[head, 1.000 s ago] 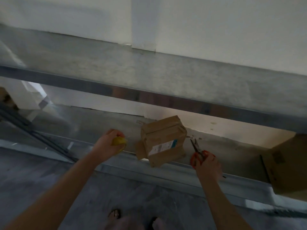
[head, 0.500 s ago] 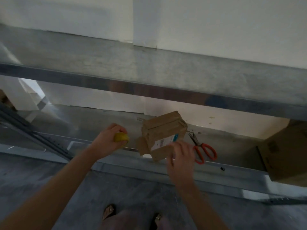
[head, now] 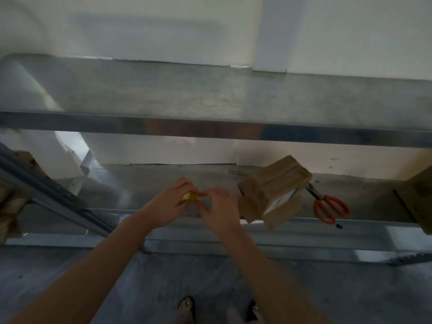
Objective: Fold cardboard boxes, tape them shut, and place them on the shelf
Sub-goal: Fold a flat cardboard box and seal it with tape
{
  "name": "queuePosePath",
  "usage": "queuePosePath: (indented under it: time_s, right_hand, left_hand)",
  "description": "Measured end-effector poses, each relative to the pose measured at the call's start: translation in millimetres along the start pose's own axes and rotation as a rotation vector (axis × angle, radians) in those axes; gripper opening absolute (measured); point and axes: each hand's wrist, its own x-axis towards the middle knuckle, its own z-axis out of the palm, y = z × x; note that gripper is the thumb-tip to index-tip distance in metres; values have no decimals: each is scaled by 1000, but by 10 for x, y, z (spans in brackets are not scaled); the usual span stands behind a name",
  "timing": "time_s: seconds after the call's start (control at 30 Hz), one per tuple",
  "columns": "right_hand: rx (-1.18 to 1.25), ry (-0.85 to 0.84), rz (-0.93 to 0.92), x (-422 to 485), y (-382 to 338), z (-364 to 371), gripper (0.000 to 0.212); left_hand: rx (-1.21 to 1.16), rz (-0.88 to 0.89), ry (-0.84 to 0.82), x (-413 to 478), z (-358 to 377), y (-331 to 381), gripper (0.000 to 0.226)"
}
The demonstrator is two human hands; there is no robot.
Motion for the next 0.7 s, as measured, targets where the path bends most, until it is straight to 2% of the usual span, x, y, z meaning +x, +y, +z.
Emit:
queuePosePath:
  time_s: [0.1,0.23,0.33,0.47,0.57,0.7]
  right_hand:
    - [63,61,31,87,-114,134,18]
    - [20,98,16,134,-285,188,8]
    - [34,99,-1,148,-385,259,4]
    - [83,79,62,237,-398,376,4]
    - [88,29,189,295,-334,564,6]
    - [9,-135,413,342,-208,868,18]
  left_hand:
    - [-42,25,-15,-54,-92,-171,35]
    - [-86,-55,43,-118,-116,-395,52]
    - [11,-98,117,-110,-98,-609,48]
    - [50,-238,130,-14,-115,-824,47]
    - [124,-281,68,39,-61,-939,51]
    - [203,-276,-37,-33,195,-1140,53]
